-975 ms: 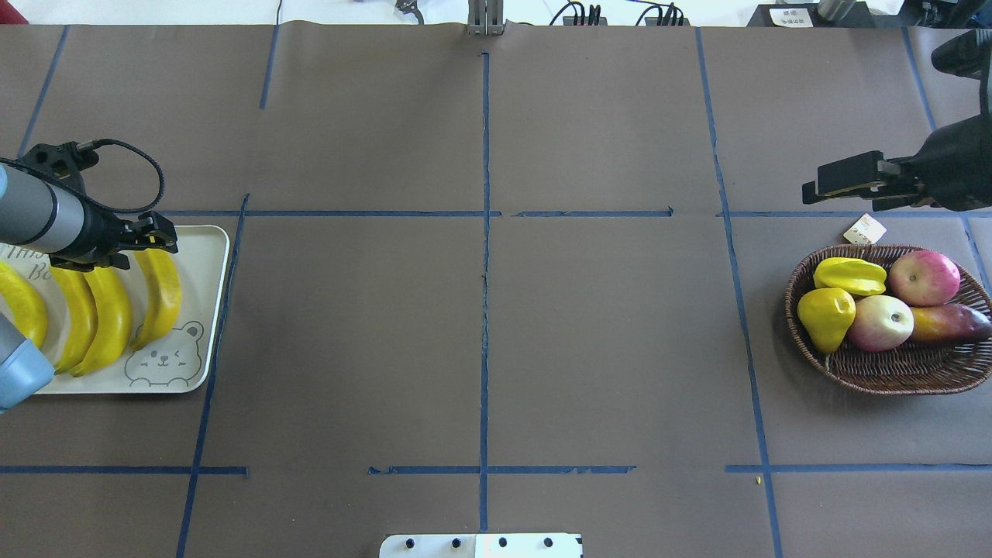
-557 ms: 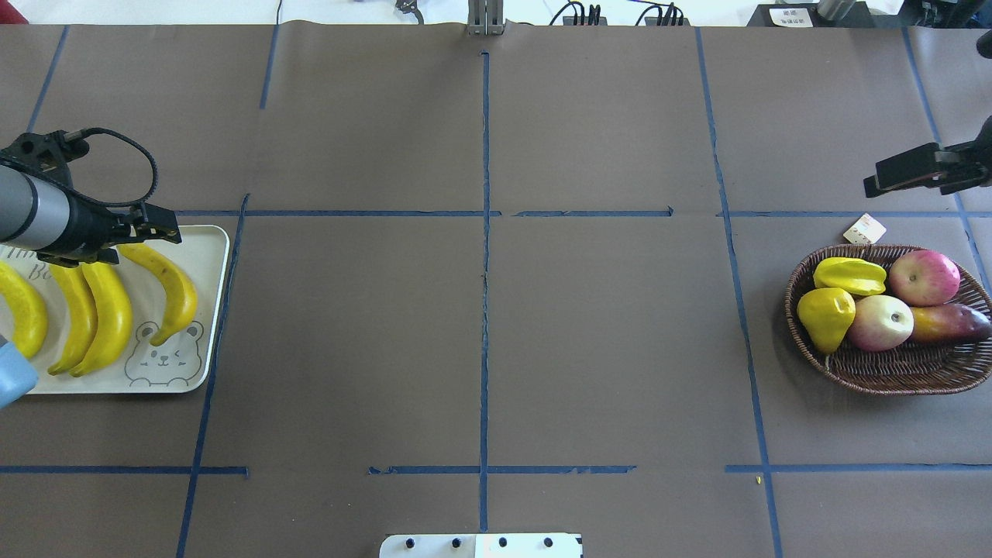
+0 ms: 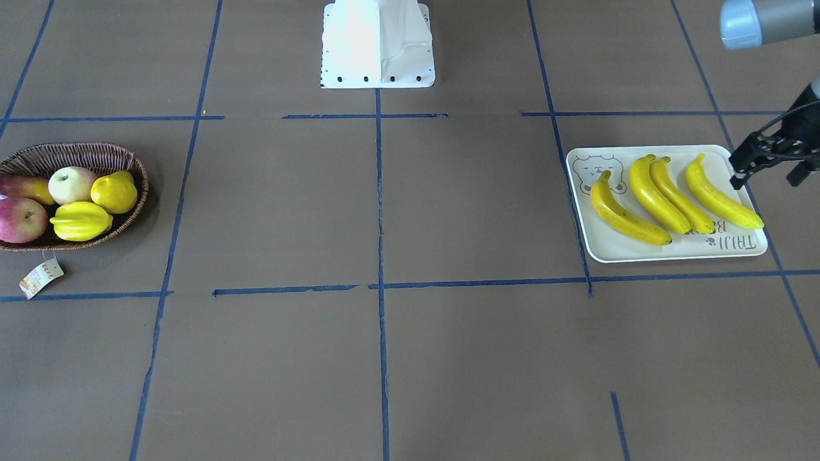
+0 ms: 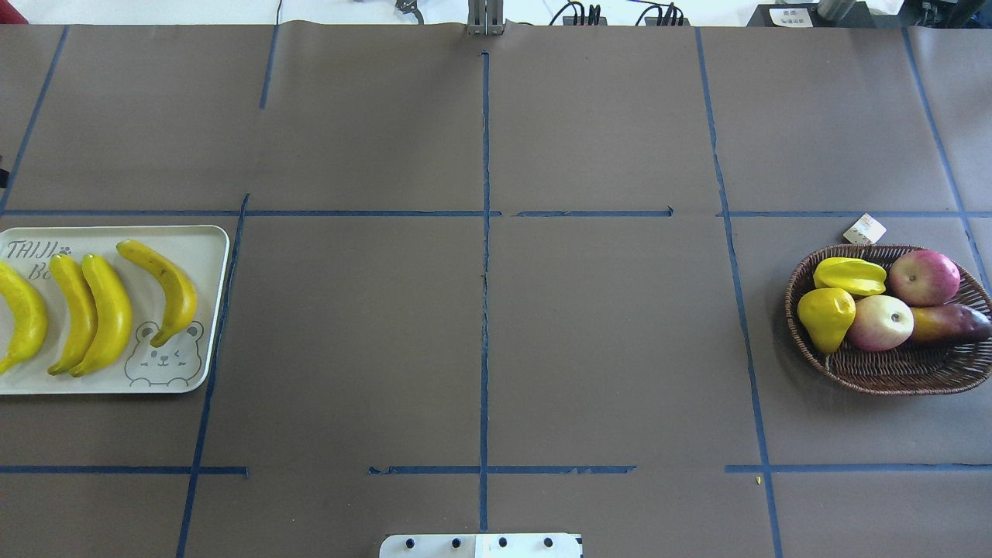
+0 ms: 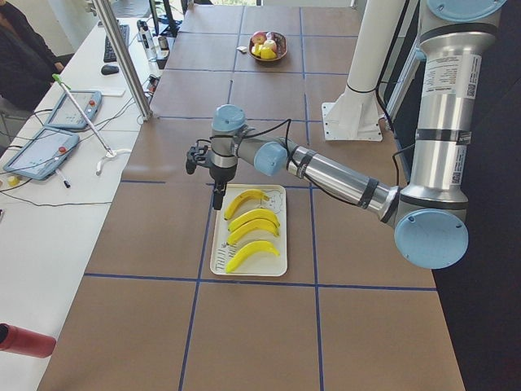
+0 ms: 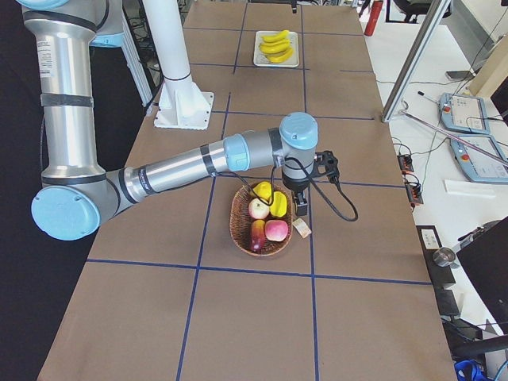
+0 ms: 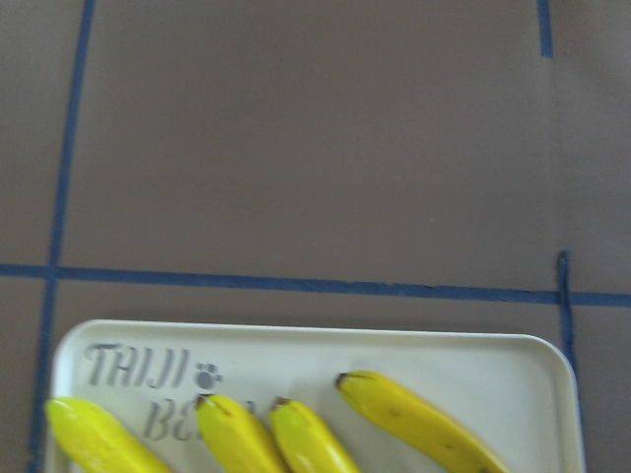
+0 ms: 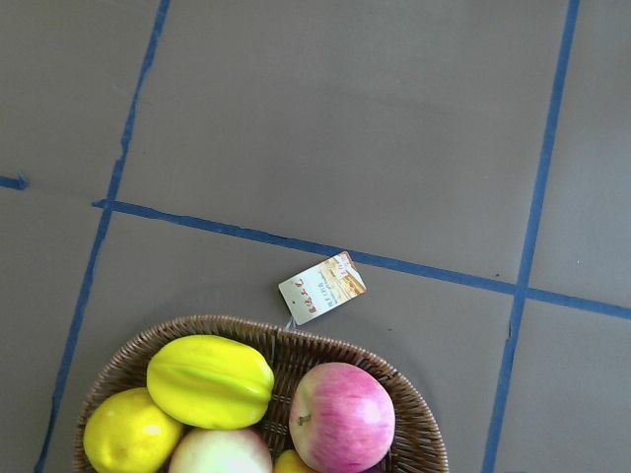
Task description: Transfer all bananas from basket to plate
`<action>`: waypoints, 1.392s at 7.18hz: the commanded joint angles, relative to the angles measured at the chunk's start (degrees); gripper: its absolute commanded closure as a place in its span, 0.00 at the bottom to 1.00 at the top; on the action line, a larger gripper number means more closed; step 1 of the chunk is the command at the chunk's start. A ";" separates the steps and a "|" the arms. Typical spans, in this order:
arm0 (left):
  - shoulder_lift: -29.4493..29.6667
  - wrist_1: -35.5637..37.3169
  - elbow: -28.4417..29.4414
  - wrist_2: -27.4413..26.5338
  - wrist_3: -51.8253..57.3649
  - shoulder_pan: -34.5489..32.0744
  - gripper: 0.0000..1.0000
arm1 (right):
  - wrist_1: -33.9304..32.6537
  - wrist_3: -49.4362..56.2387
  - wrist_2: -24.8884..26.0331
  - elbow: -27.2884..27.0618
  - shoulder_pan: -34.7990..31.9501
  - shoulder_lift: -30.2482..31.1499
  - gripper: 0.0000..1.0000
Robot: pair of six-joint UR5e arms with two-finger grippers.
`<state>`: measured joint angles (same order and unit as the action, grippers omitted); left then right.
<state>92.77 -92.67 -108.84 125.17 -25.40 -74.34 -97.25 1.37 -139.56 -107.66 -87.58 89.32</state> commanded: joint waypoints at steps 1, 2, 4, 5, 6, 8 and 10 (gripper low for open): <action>1.80 6.63 7.29 11.36 15.94 -11.23 0.00 | 0.30 2.41 0.31 4.71 -1.72 -0.45 0.00; 1.80 6.63 12.81 11.76 24.61 -15.53 0.00 | 0.31 2.67 3.04 7.69 -1.72 -1.50 0.00; 0.40 4.71 20.22 11.50 32.24 -17.51 0.00 | 0.13 2.24 2.63 10.09 -1.80 -0.73 0.00; 0.39 4.35 21.03 11.50 32.26 -17.60 0.00 | 0.13 1.98 2.28 10.10 -1.80 -0.46 0.00; 0.39 4.43 20.95 11.50 31.65 -17.51 0.00 | 0.13 2.06 2.27 10.18 -1.80 -0.11 0.00; 0.57 4.52 20.69 11.85 31.38 -17.51 0.00 | 0.13 2.32 2.45 10.45 -2.85 2.34 0.00; 0.57 4.52 20.69 11.76 31.47 -17.51 0.00 | 0.22 2.67 2.36 10.27 -5.57 5.25 0.00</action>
